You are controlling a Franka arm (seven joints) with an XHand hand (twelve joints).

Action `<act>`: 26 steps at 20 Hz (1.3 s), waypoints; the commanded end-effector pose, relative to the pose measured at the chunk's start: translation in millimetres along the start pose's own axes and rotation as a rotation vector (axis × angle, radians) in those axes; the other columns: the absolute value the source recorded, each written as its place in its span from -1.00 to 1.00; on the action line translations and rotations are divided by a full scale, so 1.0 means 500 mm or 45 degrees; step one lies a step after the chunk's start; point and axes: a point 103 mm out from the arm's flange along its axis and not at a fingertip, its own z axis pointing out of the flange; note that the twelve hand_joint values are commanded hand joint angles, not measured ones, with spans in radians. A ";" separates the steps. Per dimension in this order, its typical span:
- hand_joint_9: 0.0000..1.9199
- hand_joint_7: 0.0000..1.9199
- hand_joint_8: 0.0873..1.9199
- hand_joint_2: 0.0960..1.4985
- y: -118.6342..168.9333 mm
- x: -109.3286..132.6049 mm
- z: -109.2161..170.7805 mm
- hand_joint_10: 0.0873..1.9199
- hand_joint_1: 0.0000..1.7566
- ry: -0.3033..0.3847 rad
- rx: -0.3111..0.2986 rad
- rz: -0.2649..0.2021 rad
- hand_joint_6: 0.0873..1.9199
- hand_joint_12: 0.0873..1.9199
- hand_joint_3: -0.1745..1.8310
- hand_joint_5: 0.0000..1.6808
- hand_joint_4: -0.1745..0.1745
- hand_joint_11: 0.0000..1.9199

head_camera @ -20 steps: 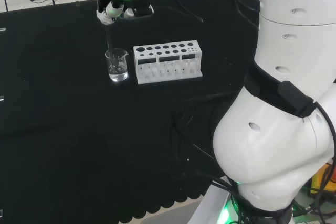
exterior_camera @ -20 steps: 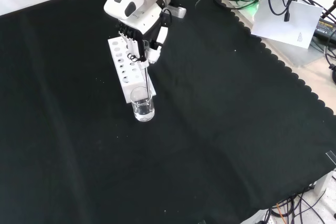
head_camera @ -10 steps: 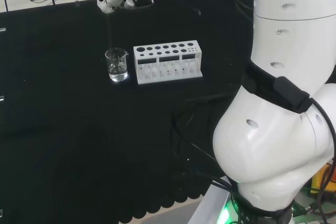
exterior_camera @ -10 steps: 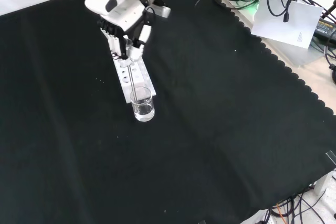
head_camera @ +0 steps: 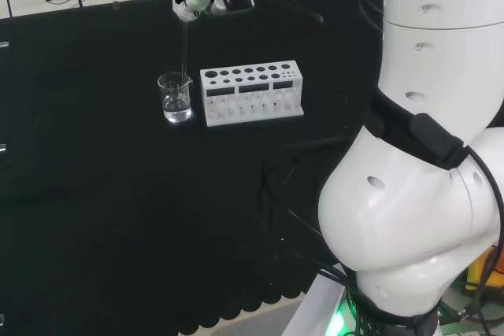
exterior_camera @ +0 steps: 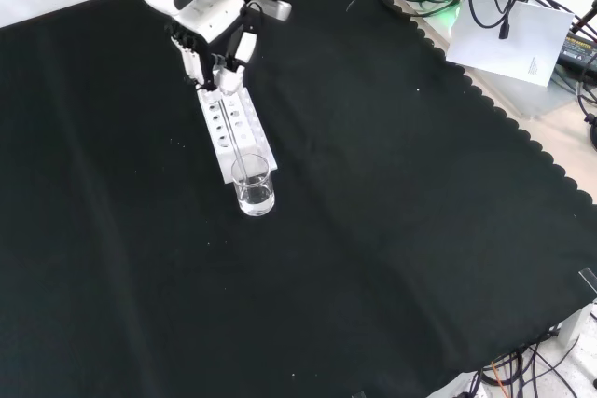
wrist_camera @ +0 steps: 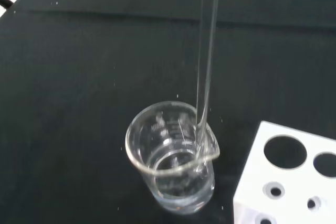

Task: Stir in the beaker to the left of the white test tube rack with the glass rod.

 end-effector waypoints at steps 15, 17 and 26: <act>0.67 0.38 -0.30 0.37 -0.005 0.088 0.003 -0.25 0.51 -0.021 0.001 -0.083 -1.00 -0.63 -1.00 0.69 -1.00 0.75; 0.67 0.38 -0.30 0.37 0.008 0.078 0.004 -0.25 0.51 -0.018 0.004 -0.079 -1.00 -0.63 -1.00 0.69 -1.00 0.75; 0.67 0.38 -0.30 0.37 -0.011 0.042 -0.011 -0.25 0.51 -0.017 -0.023 -0.052 -1.00 -0.63 -1.00 0.69 -1.00 0.74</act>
